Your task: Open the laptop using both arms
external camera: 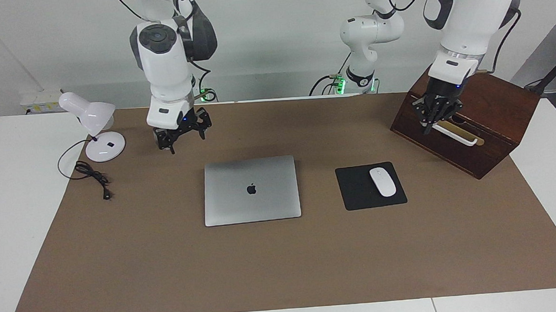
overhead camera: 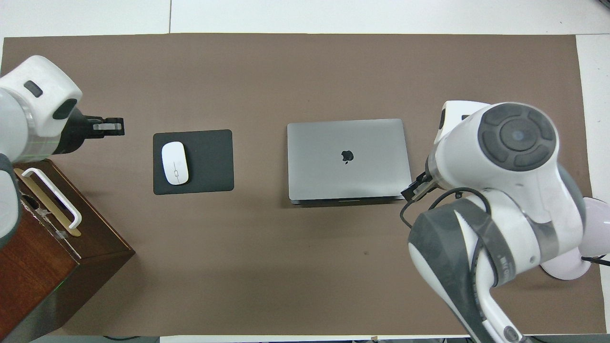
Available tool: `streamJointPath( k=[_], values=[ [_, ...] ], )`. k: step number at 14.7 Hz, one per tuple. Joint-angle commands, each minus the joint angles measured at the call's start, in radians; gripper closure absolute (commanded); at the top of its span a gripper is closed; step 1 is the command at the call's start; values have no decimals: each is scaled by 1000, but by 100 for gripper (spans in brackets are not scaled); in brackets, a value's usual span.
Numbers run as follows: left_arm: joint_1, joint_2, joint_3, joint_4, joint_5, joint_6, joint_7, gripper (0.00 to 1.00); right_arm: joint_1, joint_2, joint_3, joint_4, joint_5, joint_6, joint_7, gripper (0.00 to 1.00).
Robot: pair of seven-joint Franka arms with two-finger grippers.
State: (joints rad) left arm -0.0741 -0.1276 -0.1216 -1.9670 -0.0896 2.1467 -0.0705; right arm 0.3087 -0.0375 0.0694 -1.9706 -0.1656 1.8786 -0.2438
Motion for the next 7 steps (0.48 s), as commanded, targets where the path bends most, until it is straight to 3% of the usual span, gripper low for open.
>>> streamJointPath(
  k=[1, 7],
  values=[
    [-52, -89, 13, -157, -27, 116, 40, 100, 36, -36, -3, -79, -73, 62, -26, 0],
    [-183, -155, 13, -384, -27, 388, 127, 100, 92, -33, -3, -201, -149, 253, -22, 0]
  ],
)
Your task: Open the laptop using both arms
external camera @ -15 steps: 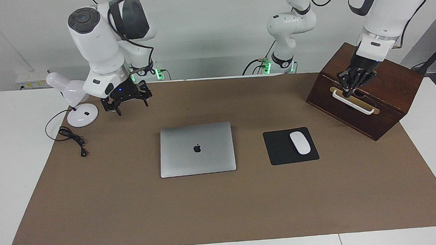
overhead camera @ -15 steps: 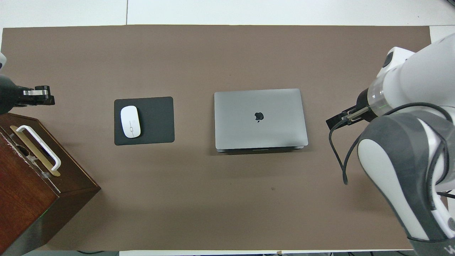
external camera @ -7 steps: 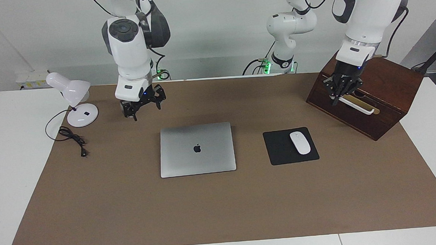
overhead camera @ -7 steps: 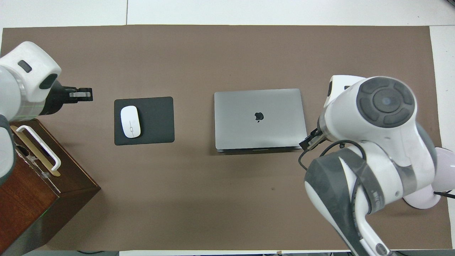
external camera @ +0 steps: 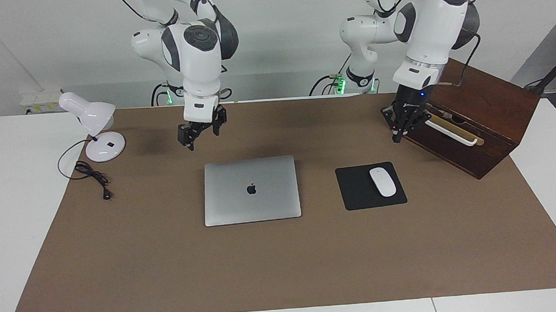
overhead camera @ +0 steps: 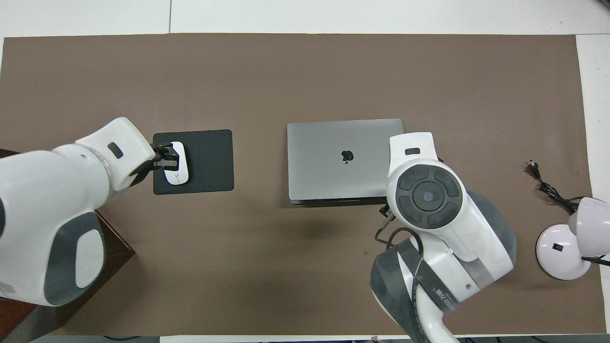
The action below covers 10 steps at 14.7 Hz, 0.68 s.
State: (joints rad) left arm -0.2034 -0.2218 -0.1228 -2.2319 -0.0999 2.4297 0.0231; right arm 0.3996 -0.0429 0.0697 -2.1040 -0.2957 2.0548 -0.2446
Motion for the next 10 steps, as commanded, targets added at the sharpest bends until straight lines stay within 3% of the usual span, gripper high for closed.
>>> streamJointPath(
  k=[1, 6, 10],
  values=[
    [-82, -63, 14, -152, -17, 159, 34, 100, 1, -26, -4, -89, -19, 120, -21, 0],
    [-168, -54, 14, -244, -17, 325, 35, 100, 2, -28, -2, -175, -36, 225, -24, 0],
    [-235, -48, 15, -359, -17, 503, 37, 100, 28, -2, -2, -185, -43, 251, -25, 0]
  ],
)
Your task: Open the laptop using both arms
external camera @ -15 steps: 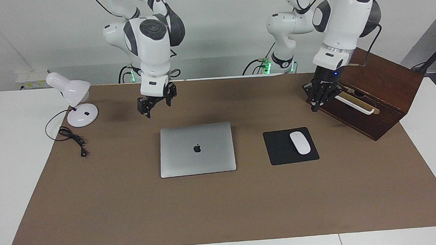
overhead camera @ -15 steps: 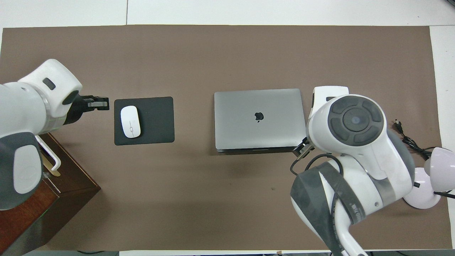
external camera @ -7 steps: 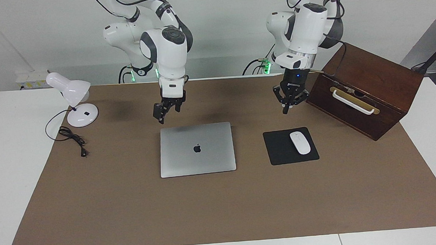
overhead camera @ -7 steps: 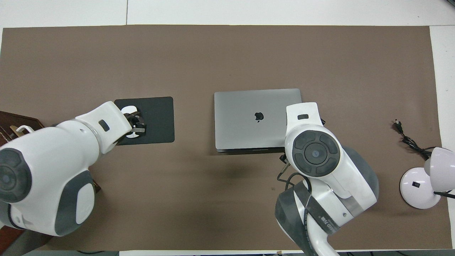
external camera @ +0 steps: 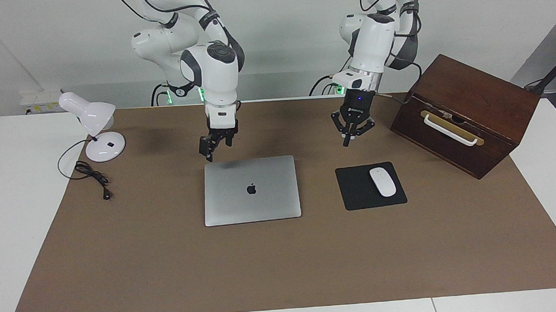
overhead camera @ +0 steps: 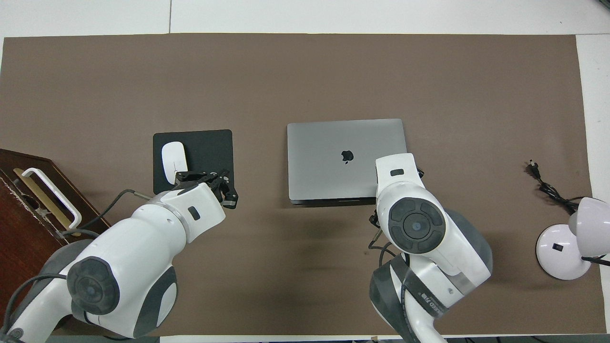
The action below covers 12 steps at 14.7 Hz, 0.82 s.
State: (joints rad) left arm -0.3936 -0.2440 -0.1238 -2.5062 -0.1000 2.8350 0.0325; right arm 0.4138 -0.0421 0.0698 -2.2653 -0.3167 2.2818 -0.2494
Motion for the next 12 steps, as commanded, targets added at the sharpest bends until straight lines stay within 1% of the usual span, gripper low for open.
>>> streamJointPath(
  k=[1, 5, 6, 8, 12],
  values=[
    [-53, -20, 16, -106, -17, 130, 26, 100, 31, 1, -2, -25, -22, 24, -21, 0],
    [-90, -14, 15, -178, -17, 225, 8, 100, 43, 25, -4, -37, -24, 47, -17, 0],
    [-109, -14, 15, -189, -17, 237, -21, 100, 43, 31, -4, -37, -30, 59, -17, 0],
    [-149, -14, 15, -198, -17, 247, -83, 100, 43, 47, -4, -37, -67, 74, -14, 0],
    [-205, 2, 16, -220, -17, 290, -147, 100, 36, 97, -4, -37, -74, 143, -10, 0]
  ],
)
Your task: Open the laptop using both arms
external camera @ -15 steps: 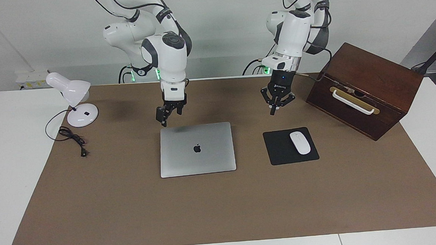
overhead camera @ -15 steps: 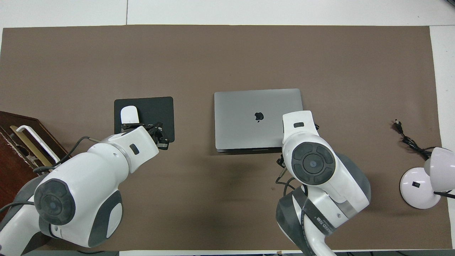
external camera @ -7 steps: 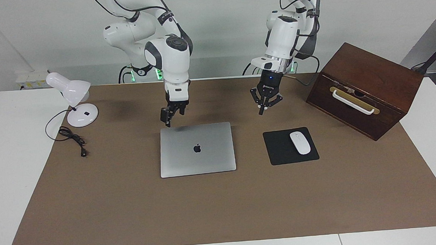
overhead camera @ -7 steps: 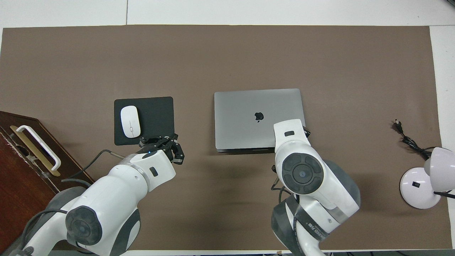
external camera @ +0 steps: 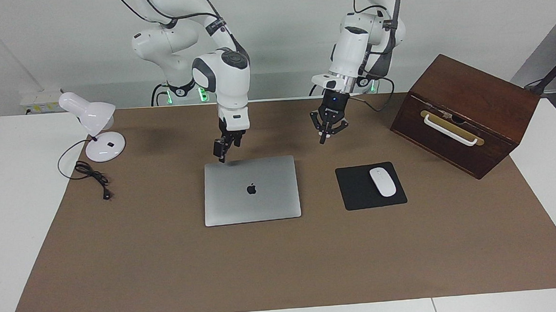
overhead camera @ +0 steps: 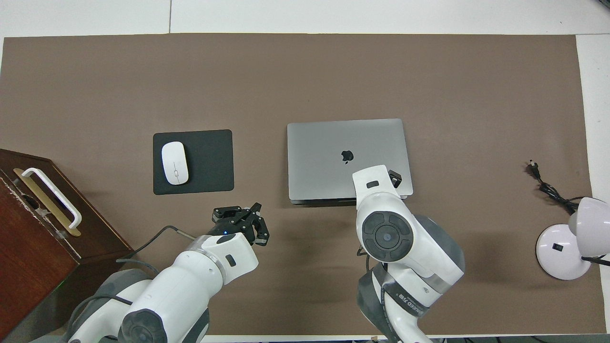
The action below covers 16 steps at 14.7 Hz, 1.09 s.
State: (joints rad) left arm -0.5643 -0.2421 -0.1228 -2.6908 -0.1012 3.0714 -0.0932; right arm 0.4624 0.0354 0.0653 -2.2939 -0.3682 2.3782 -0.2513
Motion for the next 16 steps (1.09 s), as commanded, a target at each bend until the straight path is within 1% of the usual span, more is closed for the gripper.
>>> streamJointPath(
  k=[1, 3, 6, 7, 10, 12, 14, 16],
  values=[
    [-35, 3, 14, -44, -15, 70, -25, 100, -13, 27, 1, -9, -23, 55, -9, 0],
    [-67, 18, 15, -56, -17, 107, -72, 100, -16, 29, 1, -7, -23, 56, -10, 0],
    [-106, 87, 15, -57, -17, 205, -114, 100, -16, 29, 1, -9, -26, 55, -10, 0],
    [-108, 99, 15, -57, -17, 231, -129, 100, -16, 29, 1, -9, -26, 55, -10, 0],
    [-109, 110, 15, -57, -17, 239, -134, 100, -18, 29, 1, -7, -26, 56, -10, 0],
    [-114, 150, 15, -52, -17, 282, -134, 100, -18, 31, 1, -7, -37, 58, -9, 0],
    [-121, 182, 15, -52, -17, 329, -134, 100, -21, 31, 1, -9, -74, 59, -10, 0],
    [-127, 210, 15, -50, -17, 364, -134, 100, -21, 44, 1, -7, -74, 73, -8, 0]
  ],
)
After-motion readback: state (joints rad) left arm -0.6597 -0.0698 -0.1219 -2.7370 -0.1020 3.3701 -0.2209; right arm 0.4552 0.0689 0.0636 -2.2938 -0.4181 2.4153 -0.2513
